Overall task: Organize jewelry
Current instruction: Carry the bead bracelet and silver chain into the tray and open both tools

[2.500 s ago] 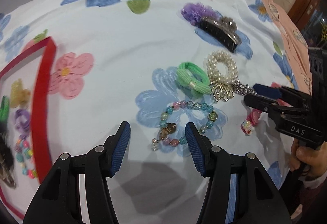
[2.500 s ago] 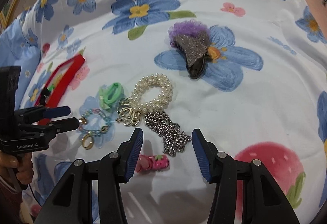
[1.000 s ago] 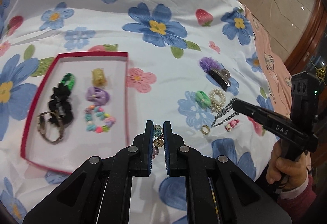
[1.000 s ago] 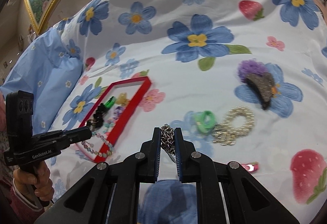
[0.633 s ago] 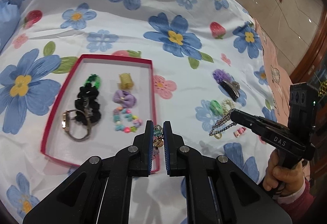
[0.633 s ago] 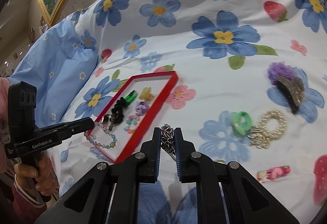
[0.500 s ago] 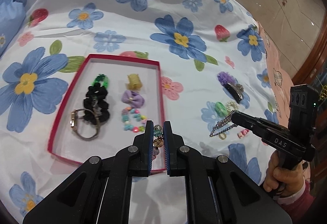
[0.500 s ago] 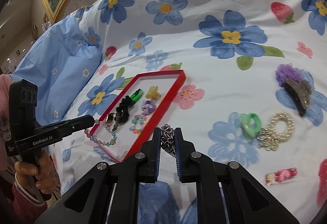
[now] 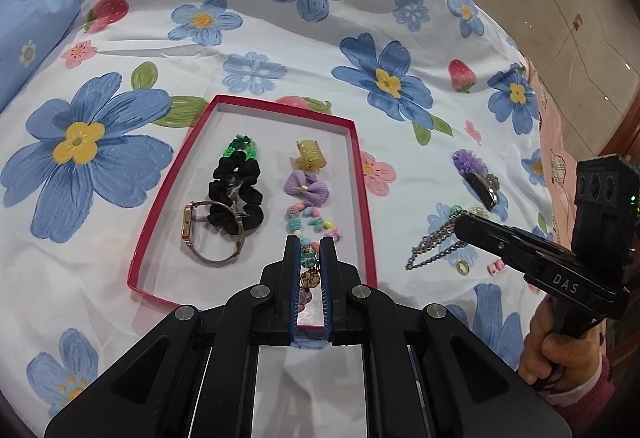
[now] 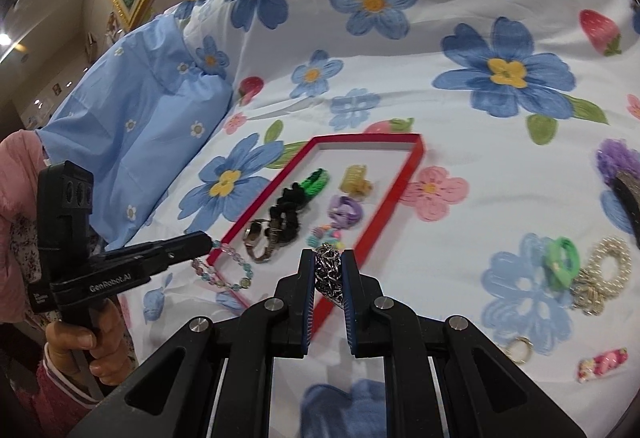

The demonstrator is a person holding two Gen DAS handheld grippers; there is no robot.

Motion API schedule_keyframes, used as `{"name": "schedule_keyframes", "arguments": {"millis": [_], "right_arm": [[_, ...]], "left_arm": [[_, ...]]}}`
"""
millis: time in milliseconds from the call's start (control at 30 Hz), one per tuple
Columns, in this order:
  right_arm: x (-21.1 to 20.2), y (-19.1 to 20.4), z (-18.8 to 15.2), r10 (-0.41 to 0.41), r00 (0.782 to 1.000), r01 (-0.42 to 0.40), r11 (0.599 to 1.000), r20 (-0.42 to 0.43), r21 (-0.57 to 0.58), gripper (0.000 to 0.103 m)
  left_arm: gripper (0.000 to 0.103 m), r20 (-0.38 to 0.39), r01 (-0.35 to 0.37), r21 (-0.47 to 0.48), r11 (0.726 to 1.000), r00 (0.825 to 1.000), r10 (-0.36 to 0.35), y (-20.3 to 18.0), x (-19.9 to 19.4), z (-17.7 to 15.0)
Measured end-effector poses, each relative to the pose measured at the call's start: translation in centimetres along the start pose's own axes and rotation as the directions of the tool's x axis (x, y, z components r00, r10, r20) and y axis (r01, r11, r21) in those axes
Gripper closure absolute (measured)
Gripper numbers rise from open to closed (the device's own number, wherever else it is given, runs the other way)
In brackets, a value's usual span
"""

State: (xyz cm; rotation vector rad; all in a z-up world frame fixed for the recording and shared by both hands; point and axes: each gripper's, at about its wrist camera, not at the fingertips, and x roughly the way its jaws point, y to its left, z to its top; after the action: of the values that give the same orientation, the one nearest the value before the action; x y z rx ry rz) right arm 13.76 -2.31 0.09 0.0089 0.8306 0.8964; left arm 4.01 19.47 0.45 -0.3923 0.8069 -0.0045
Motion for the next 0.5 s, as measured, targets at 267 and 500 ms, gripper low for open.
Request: {"name": "schedule_keyframes", "arguments": {"millis": [267, 500], "right_arm": [[3.2, 2.6, 0.5, 0.046, 0.998, -0.048, 0.998, -0.039, -0.036, 0.090], [6.8, 3.6, -0.3, 0.056, 0.993, -0.062, 0.997, -0.108, -0.052, 0.090]], "left_arm": [[0.095, -0.022, -0.001, -0.026, 1.000, 1.000, 0.000, 1.6, 1.1, -0.2], [0.095, -0.055, -0.001, -0.091, 0.996, 0.998, -0.004, 4.5, 2.5, -0.8]]}}
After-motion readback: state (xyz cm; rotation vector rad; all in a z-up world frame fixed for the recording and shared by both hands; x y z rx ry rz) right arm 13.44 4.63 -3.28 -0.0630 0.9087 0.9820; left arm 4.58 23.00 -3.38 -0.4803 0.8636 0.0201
